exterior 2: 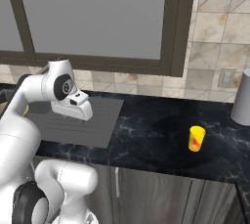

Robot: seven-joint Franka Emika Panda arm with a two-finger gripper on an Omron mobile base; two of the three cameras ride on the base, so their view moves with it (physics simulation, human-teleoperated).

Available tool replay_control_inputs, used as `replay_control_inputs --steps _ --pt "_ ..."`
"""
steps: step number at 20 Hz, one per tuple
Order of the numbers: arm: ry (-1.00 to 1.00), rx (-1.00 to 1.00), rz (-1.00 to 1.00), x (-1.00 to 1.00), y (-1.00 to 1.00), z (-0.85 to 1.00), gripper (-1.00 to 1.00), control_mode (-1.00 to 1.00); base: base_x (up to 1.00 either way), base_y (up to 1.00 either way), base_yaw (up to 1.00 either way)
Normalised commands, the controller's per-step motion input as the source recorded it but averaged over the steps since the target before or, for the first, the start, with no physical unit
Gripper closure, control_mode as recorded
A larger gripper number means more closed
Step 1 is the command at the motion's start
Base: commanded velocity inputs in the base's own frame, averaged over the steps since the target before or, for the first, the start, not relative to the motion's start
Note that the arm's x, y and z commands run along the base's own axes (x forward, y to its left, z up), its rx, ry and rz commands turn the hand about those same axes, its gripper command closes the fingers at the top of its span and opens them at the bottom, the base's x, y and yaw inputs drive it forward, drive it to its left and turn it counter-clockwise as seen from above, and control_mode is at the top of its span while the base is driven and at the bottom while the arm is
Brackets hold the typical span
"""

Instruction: Remove the bell pepper and lemon from the sink. Then move the bowl and cup from the counter to the sink for washing.

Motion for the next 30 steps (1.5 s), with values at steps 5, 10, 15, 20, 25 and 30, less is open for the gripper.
replay_control_inputs --steps 5,10,15,20,25,30 --pt "-0.02 0.0 0.07 0.0 -0.07 0.0 -1.0 -1.0 0.0 0.0 0.0" --pt "0.0 0.03 0.09 0.0 -0.26 0.1 -1.0 -1.0 0.0 0.0 0.0" --pt "0.0 0.0 0.11 0.01 -0.35 0.13 -1.0 -1.0 0.0 0.0 0.0" --pt "0.0 0.0 0.2 0.02 -0.4 0.11 -1.0 -1.0 0.0 0.0 0.0" --pt "0.0 0.0 0.12 0.0 -0.5 0.1 -1.0 -1.0 0.0 0.0 0.0" --pt "0.0 0.0 0.07 0.03 -0.54 0.05 -1.0 -1.0 0.0 0.0 0.0"
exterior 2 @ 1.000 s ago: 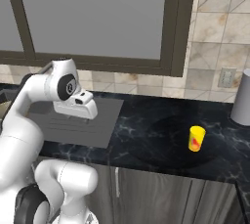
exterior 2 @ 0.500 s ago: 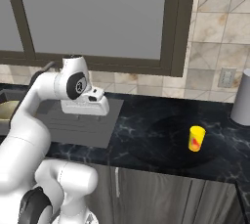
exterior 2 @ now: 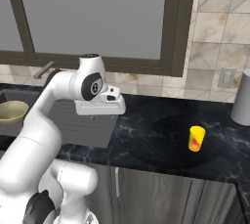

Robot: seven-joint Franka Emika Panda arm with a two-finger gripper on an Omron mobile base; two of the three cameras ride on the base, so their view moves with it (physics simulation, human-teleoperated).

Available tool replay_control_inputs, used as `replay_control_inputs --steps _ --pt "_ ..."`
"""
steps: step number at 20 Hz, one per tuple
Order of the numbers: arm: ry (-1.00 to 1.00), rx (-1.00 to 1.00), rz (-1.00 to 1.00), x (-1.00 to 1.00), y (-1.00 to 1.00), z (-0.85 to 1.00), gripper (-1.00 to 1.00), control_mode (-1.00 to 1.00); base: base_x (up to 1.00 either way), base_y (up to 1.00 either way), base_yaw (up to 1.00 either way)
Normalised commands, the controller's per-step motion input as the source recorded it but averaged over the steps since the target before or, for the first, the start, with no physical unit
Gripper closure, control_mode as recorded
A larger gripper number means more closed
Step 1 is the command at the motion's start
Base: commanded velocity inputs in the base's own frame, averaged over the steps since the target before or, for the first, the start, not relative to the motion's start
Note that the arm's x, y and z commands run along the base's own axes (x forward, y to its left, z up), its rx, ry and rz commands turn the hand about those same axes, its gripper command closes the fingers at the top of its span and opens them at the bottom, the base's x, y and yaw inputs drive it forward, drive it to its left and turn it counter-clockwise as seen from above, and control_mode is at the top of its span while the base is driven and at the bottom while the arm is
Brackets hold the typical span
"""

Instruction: Remove the bell pepper and lemon from the sink. Then move the bowl and cup from the counter to the sink for washing.

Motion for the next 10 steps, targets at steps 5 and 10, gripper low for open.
replay_control_inputs --steps 5,10 --pt "0.0 0.04 0.05 0.07 -0.53 0.02 -1.0 -1.0 0.0 0.0 0.0" --pt "0.0 0.07 0.0 0.16 -0.51 0.02 -1.0 -1.0 0.0 0.0 0.0"
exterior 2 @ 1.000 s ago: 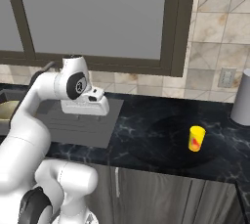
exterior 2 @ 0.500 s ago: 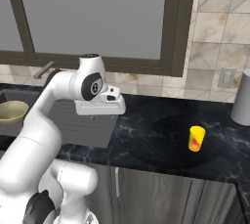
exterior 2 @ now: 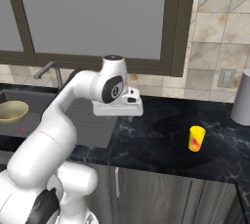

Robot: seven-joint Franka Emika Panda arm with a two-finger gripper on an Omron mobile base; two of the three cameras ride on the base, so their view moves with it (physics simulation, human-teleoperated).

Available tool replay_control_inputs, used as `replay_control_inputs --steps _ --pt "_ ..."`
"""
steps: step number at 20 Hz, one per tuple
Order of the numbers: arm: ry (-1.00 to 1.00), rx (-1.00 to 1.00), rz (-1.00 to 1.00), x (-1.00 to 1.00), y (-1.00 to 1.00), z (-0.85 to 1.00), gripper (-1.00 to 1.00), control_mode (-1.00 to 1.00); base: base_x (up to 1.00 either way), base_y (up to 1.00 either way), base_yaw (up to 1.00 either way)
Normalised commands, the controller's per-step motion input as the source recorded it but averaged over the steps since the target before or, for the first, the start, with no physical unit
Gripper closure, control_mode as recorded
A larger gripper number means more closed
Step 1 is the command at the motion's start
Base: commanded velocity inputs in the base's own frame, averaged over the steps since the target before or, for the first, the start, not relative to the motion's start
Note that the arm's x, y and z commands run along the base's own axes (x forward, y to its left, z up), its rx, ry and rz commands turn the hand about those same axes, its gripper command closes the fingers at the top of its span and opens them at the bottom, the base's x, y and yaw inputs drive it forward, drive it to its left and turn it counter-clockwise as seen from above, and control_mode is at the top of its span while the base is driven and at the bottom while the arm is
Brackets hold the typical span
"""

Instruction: Remove the bell pepper and lemon from the sink. Then move the bowl and cup from the counter to the sink for washing.

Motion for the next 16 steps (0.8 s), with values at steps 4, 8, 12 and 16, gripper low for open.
replay_control_inputs --steps 4,8,12,16 --pt "0.0 0.09 0.0 0.2 -0.48 0.02 -1.0 -1.0 0.0 0.0 0.0" --pt "0.0 0.11 0.0 0.19 -0.47 0.01 -1.0 -1.0 0.0 0.0 0.0" --pt "-0.02 0.09 0.0 0.15 -0.44 0.0 -1.0 -1.0 0.0 0.0 0.0" --pt "-0.07 0.05 0.0 0.11 -0.45 0.0 -1.0 -1.0 0.0 0.0 0.0"
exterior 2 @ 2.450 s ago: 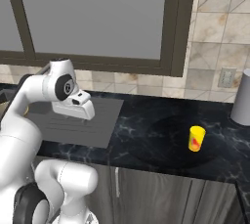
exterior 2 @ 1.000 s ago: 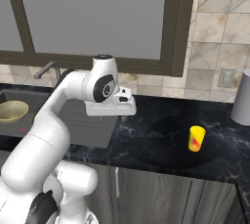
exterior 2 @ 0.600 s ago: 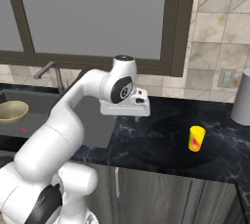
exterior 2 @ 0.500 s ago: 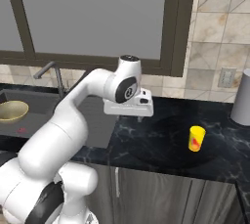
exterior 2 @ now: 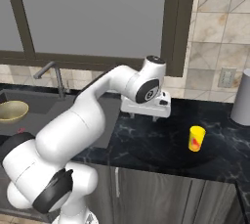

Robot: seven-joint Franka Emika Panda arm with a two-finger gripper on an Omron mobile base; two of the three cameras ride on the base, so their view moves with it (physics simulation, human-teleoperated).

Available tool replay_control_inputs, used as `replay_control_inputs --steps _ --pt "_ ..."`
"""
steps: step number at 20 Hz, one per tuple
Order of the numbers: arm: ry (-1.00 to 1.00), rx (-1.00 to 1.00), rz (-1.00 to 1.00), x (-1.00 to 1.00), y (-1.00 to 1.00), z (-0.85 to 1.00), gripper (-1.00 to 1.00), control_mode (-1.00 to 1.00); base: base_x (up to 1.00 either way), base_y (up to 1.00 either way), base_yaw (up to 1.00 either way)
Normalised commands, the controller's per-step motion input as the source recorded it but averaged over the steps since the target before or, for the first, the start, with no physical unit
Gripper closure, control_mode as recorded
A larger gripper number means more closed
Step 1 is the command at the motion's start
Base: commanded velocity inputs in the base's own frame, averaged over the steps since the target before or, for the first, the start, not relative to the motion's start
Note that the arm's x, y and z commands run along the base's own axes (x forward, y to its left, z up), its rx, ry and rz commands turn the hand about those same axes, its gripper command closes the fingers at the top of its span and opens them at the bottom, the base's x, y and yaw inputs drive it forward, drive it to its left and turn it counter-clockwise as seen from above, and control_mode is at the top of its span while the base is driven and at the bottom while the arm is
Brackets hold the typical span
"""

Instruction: Remove the bell pepper and lemon from the sink. Then move the bowl and cup from the counter to the sink for washing.

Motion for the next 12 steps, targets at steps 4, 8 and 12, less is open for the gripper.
replay_control_inputs --steps 4,8,12 --pt "-0.1 0.02 0.0 0.04 -0.45 0.0 -1.0 -1.0 0.0 0.0 0.0" --pt "-0.16 -0.01 0.0 0.0 -0.38 0.0 -1.0 -1.0 0.0 0.0 0.0" --pt "-0.13 -0.03 0.0 0.05 -0.42 0.0 -1.0 -1.0 0.0 0.0 0.0"
